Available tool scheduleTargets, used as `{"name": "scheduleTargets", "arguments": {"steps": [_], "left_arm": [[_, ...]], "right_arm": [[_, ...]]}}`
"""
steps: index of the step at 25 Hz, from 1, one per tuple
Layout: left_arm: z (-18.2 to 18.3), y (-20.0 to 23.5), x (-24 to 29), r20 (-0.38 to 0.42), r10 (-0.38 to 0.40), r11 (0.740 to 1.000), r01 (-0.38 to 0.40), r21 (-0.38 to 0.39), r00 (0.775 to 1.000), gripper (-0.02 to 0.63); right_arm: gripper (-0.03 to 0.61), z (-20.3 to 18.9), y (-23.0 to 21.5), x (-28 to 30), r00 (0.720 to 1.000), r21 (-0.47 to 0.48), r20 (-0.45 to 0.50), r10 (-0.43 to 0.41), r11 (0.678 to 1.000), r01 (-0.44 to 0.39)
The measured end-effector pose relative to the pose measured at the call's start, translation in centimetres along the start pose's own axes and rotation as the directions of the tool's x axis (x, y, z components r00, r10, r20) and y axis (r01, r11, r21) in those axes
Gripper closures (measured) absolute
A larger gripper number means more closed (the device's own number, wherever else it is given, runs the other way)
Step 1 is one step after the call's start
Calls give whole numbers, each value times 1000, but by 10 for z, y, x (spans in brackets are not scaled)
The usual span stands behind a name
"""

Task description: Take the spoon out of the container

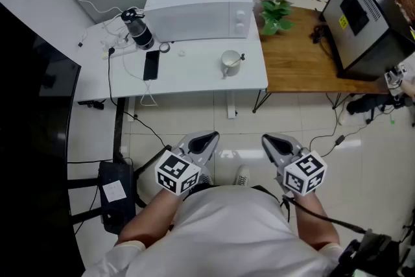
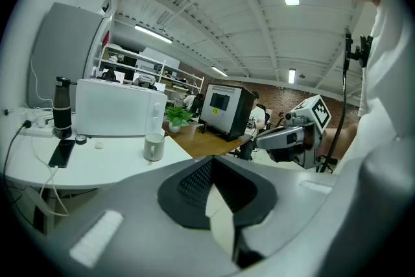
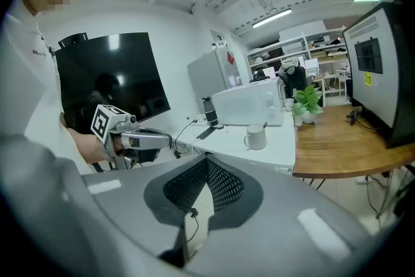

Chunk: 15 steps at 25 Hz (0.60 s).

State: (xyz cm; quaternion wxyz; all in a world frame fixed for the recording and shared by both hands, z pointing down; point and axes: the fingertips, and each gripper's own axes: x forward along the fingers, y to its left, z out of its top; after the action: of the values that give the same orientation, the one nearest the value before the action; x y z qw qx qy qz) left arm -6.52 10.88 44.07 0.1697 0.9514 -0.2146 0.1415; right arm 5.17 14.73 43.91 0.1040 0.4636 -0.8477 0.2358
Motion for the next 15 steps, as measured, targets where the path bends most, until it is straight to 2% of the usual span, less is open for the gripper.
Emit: {"name": "scheduleTargets", "arguments": {"steps": [7,15], "left_arm": [[-1,-4,8,-8,24,1000,-24,1,1000,609],[10,-19,36,16,72,997,-72,14,997,609]], "right_arm": [[571,1,-9,-6,1000,-3,-2,19,1000,-19],[571,7,-26,-14,996,-45,-10,88,995,-89]]}}
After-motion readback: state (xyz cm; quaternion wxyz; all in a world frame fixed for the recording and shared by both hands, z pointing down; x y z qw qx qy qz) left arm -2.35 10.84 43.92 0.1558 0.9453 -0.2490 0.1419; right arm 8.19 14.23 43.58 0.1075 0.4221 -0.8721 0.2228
